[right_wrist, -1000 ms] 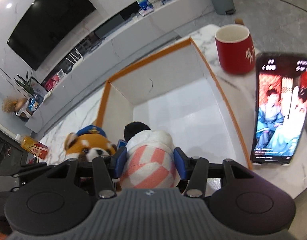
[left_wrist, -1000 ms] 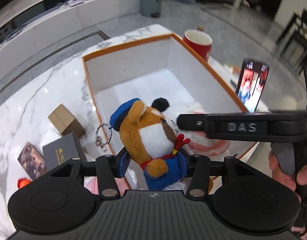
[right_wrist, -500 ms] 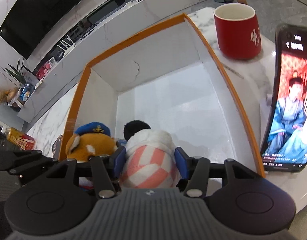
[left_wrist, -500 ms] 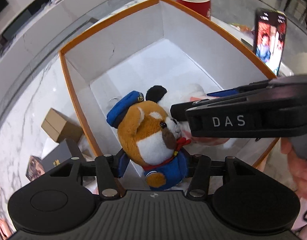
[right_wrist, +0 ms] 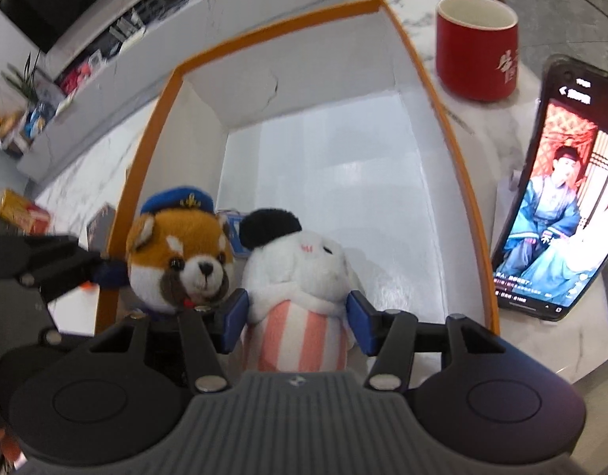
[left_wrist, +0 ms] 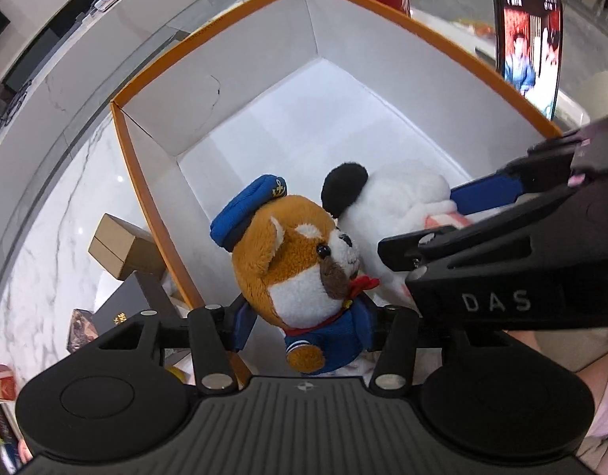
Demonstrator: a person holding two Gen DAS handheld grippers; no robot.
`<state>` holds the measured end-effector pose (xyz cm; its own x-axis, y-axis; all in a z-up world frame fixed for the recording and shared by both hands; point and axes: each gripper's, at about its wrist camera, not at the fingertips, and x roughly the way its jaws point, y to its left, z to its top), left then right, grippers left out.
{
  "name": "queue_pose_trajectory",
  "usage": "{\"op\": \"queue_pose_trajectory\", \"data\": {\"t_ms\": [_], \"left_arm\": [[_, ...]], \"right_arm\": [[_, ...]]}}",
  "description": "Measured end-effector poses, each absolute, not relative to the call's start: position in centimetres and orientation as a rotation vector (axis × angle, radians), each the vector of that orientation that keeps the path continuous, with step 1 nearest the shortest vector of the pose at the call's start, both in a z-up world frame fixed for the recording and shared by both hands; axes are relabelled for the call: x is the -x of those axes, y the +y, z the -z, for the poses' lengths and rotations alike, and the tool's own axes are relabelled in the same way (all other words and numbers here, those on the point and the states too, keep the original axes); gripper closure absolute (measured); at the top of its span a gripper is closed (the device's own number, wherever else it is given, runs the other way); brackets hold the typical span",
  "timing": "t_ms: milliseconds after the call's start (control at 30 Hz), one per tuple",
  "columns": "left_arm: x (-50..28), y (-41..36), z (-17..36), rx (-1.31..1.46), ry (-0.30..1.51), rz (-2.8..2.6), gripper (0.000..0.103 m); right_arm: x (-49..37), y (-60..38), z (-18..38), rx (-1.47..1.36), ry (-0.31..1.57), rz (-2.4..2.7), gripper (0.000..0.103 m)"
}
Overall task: Organize objects
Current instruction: 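Carry both plushes into the orange shoebox and open both tools, then move both tools back toward the pink backpack and pink wallet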
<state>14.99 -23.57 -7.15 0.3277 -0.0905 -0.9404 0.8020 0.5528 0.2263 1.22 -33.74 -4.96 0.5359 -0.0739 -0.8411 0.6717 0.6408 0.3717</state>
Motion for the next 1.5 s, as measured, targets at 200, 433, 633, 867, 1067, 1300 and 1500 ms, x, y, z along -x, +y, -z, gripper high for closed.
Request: {"op": "queue_pose_trajectory", "data": {"t_ms": [200,433,633,867,1067,1300,1500], "left_arm": [[-15.3,-23.3,6.9,-0.782,1.105,0.692,0.041],[-14.6,-22.2,6.0,-0.773,1.104,0.784,0.040],[-14.8,-21.3,5.3,-0.741,1.062,0.823,0.046],[-16.2,-20.9,4.6,-0.700,1.005,0.867,0.049],[-16.9,-20.9,4.5,-0.673,0.986,0.879,0.053],[-16.5,-18.7,2.7,-0.575,0.945,0.896,0.054],[-16.0,-16.8,1.6,-0.505,0.933,0.869,0.054]], "right_arm": [[-1.2,-34.8,5.1,-0.824,0.928,0.474,0.045],[-1.2,-35.0,4.4,-0.819,0.955,0.458,0.045],[-1.4,-35.1,3.4,-0.774,0.968,0.447,0.044],[-2.9,-35.1,4.0,-0.706,1.022,0.453,0.044],[-3.9,-36.0,5.6,-0.712,1.020,0.393,0.040],[-4.5,-34.3,5.5,-0.445,0.976,0.271,0.044],[-4.6,-33.8,5.6,-0.426,0.999,0.247,0.045]]}}
